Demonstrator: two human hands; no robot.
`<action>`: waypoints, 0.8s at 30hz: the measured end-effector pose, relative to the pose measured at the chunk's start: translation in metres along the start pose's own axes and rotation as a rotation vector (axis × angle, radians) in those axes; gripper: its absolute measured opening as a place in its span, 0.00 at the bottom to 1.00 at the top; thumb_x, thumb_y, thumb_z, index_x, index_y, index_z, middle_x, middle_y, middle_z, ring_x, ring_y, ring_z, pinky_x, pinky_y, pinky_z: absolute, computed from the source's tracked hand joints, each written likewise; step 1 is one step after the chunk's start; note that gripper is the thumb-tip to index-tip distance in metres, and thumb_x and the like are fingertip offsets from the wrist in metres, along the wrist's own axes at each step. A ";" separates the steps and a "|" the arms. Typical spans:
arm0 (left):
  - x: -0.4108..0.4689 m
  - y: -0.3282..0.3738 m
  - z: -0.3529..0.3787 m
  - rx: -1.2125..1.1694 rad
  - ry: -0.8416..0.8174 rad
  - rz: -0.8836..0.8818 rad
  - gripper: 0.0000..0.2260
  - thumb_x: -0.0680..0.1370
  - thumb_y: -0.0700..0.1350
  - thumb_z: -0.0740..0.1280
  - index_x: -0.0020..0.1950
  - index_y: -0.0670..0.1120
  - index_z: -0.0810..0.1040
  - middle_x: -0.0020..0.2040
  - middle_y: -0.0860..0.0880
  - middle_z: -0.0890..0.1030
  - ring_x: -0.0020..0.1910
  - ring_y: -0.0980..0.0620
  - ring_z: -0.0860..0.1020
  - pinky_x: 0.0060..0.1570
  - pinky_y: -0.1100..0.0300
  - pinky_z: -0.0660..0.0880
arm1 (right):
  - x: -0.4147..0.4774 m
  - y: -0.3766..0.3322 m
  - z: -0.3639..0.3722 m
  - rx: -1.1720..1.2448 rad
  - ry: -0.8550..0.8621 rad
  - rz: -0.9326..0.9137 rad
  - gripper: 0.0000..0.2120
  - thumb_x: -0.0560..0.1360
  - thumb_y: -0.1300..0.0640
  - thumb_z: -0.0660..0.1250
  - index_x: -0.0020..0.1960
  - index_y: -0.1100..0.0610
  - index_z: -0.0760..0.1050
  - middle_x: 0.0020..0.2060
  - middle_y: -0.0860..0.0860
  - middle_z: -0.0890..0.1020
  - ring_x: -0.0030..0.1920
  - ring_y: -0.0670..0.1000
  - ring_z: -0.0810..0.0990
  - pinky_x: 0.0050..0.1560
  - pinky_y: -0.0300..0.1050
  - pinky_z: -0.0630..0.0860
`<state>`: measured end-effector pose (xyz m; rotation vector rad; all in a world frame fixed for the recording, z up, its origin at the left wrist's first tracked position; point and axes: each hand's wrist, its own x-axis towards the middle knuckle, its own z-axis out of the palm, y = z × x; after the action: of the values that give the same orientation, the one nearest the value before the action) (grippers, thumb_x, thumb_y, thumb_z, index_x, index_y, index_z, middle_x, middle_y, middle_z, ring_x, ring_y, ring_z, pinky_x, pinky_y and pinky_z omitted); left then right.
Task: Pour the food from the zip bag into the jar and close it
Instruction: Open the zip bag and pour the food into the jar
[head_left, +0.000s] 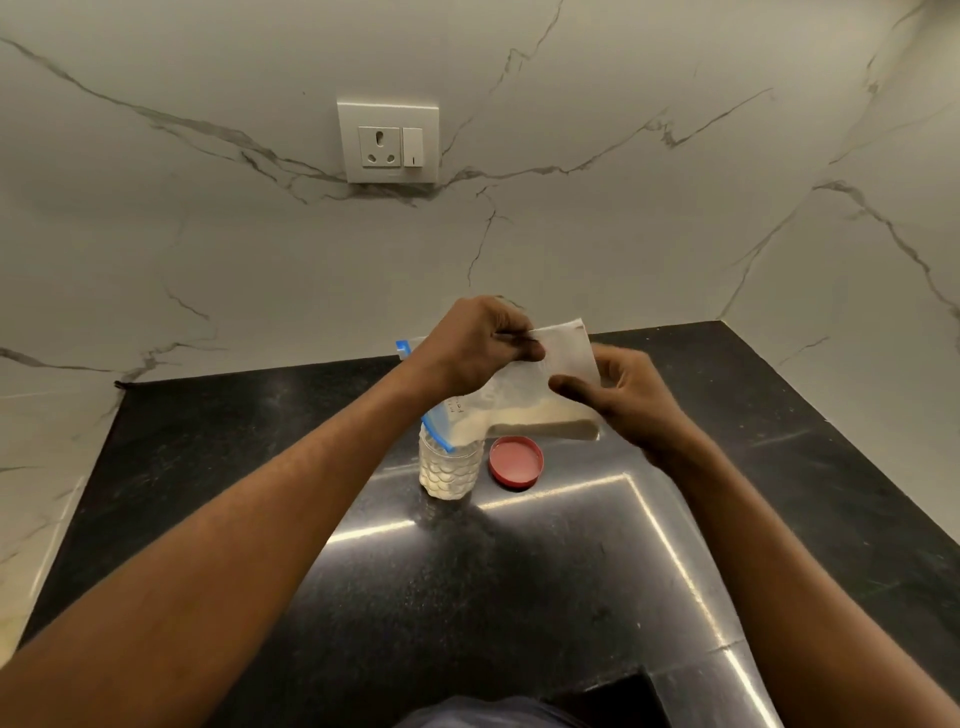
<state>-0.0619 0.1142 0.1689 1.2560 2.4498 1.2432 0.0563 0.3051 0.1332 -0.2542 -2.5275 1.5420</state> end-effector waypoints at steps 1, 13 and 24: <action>0.000 0.000 0.000 -0.004 0.003 -0.002 0.07 0.79 0.41 0.75 0.51 0.36 0.87 0.48 0.39 0.86 0.49 0.43 0.83 0.53 0.46 0.80 | -0.002 0.005 0.005 0.023 0.037 -0.018 0.19 0.72 0.46 0.74 0.56 0.59 0.83 0.50 0.57 0.86 0.51 0.59 0.86 0.55 0.65 0.83; -0.070 -0.062 0.010 -0.312 0.648 -0.395 0.30 0.73 0.61 0.78 0.71 0.57 0.71 0.70 0.50 0.72 0.68 0.51 0.73 0.63 0.58 0.73 | 0.002 0.007 0.013 0.160 0.148 -0.115 0.09 0.75 0.49 0.74 0.50 0.53 0.86 0.45 0.54 0.88 0.46 0.57 0.87 0.49 0.55 0.84; -0.088 -0.103 0.032 -0.576 0.413 -0.472 0.07 0.80 0.40 0.73 0.56 0.48 0.84 0.53 0.50 0.88 0.52 0.58 0.87 0.48 0.66 0.83 | 0.003 -0.003 0.024 0.051 0.260 -0.203 0.13 0.83 0.54 0.68 0.49 0.62 0.85 0.41 0.55 0.87 0.40 0.51 0.84 0.41 0.43 0.79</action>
<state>-0.0550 0.0378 0.0531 0.2762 2.1533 1.9760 0.0474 0.2836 0.1248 -0.1724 -2.2360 1.3944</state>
